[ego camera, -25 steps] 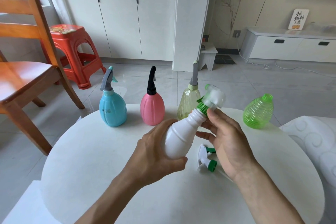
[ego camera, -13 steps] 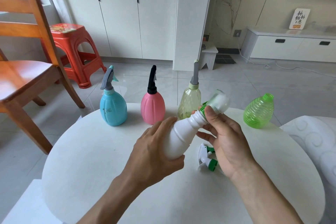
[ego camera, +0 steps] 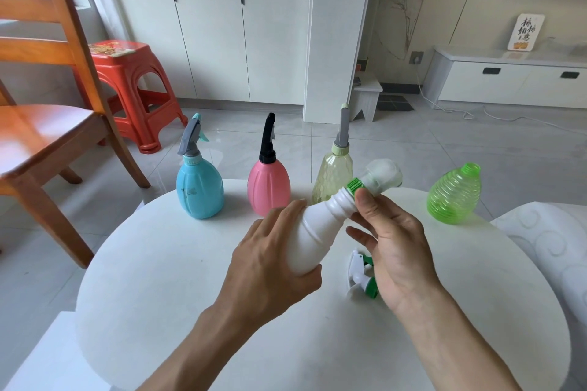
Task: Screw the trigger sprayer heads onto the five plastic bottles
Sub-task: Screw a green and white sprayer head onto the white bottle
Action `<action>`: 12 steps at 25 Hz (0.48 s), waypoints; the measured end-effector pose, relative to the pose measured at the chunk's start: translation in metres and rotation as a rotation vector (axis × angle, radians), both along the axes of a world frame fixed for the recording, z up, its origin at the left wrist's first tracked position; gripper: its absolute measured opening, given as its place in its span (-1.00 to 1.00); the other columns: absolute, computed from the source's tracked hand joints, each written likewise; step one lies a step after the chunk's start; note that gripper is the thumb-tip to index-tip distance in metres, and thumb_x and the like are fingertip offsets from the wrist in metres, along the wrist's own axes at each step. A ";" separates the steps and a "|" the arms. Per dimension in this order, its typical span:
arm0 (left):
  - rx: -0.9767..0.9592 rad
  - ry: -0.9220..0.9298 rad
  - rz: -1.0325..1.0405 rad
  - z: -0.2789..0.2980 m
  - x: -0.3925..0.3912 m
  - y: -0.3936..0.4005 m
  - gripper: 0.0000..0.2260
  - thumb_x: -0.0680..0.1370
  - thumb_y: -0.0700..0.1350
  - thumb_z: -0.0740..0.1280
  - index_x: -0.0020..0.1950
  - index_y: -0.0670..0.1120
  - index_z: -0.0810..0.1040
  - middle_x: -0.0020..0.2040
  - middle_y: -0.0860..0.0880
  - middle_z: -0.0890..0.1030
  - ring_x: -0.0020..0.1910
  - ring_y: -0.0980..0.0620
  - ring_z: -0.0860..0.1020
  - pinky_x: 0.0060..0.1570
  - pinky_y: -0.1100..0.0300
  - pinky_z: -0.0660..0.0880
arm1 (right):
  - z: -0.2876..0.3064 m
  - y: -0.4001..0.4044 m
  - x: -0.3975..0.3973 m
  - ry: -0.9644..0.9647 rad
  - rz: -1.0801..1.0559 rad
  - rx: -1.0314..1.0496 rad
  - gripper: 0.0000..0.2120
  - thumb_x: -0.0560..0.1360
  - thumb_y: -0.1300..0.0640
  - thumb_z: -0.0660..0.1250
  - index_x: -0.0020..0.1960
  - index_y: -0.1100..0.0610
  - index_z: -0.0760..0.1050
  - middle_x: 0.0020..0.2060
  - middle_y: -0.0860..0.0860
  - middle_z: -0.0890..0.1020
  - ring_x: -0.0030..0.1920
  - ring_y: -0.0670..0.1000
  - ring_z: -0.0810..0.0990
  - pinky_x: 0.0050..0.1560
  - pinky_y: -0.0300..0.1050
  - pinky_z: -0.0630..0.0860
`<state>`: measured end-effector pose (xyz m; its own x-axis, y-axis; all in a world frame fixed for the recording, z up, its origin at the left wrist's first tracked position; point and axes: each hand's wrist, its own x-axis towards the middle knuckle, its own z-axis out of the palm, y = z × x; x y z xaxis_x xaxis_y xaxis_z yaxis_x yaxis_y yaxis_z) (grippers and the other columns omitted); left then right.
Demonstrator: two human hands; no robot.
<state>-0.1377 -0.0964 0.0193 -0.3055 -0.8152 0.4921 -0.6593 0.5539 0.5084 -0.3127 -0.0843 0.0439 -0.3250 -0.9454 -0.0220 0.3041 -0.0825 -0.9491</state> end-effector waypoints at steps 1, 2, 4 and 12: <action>0.016 0.010 0.001 -0.001 -0.002 0.001 -0.24 0.23 0.04 0.57 0.40 0.04 0.43 0.15 0.11 0.57 -0.06 0.02 0.55 -0.15 0.06 0.59 | -0.001 -0.001 0.003 -0.066 -0.011 0.014 -0.65 0.24 -0.13 0.52 -0.09 0.06 0.72 -0.07 -0.01 0.76 0.00 -0.02 0.71 -0.03 -0.09 0.53; 0.030 0.019 -0.002 -0.002 -0.004 0.003 -0.24 0.23 0.05 0.56 0.41 0.04 0.43 0.15 0.12 0.56 -0.05 0.04 0.55 -0.14 0.09 0.58 | -0.003 -0.002 0.006 -0.137 -0.006 0.026 -0.65 0.23 -0.11 0.53 -0.10 0.08 0.69 -0.08 0.00 0.75 0.00 -0.01 0.70 -0.04 -0.09 0.53; 0.056 0.030 -0.020 -0.004 -0.007 0.004 -0.24 0.23 0.06 0.56 0.41 0.06 0.42 0.15 0.15 0.55 -0.05 0.08 0.54 -0.13 0.12 0.58 | -0.003 -0.005 0.010 -0.257 0.030 0.065 -0.56 0.21 -0.08 0.53 -0.02 0.13 0.58 -0.08 0.04 0.69 -0.03 0.03 0.67 -0.04 -0.08 0.52; 0.134 0.097 -0.032 0.000 -0.006 0.000 -0.29 0.22 0.08 0.53 0.34 0.21 0.39 0.06 0.27 0.52 -0.09 0.16 0.51 -0.19 0.23 0.53 | -0.002 -0.004 0.002 -0.331 0.173 -0.019 -0.71 0.44 -0.04 0.38 0.08 0.06 0.67 0.14 0.07 0.71 0.12 0.01 0.65 0.11 -0.03 0.48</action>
